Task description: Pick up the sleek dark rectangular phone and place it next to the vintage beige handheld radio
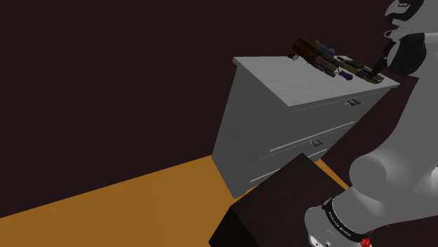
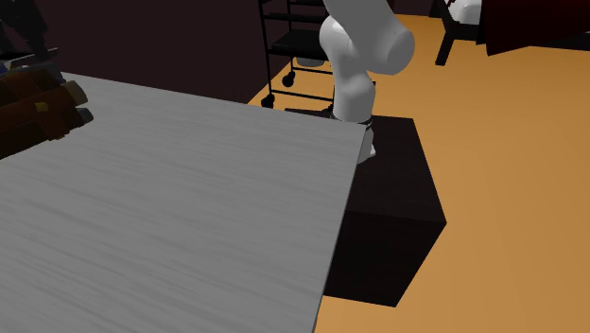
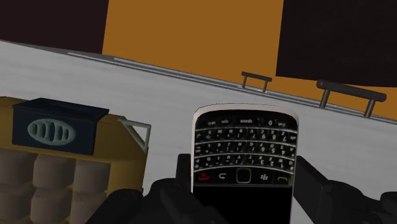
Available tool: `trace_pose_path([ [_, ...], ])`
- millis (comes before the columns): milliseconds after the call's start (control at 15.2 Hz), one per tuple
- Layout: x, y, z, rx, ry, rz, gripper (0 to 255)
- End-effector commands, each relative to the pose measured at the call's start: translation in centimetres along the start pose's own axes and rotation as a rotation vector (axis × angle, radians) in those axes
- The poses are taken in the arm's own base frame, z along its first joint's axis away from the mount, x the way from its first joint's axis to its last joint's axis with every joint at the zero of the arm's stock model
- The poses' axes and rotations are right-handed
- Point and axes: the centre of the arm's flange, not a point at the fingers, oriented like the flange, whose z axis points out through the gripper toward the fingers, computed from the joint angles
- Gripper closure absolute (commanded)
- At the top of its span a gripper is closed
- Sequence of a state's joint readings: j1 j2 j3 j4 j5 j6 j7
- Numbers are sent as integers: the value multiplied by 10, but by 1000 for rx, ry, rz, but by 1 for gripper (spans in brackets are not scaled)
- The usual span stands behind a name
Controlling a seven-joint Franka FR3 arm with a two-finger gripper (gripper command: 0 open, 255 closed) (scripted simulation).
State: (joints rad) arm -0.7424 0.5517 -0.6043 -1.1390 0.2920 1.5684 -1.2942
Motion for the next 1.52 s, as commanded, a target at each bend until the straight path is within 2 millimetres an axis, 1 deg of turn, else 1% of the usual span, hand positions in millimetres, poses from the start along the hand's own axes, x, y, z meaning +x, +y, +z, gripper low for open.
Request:
trace_pose_path([
  [0, 0, 1, 10, -1, 0, 0, 255],
  [198, 1, 1, 28, -1, 0, 0, 255],
  [660, 1, 1, 28, -1, 0, 0, 255],
  [726, 1, 1, 28, -1, 0, 0, 0],
  [1056, 1, 1, 28, -1, 0, 0, 0],
  [1254, 1, 1, -12, -1, 0, 0, 0],
  [1320, 1, 1, -22, -1, 0, 0, 0],
  [1452, 1, 1, -22, -1, 0, 0, 0],
])
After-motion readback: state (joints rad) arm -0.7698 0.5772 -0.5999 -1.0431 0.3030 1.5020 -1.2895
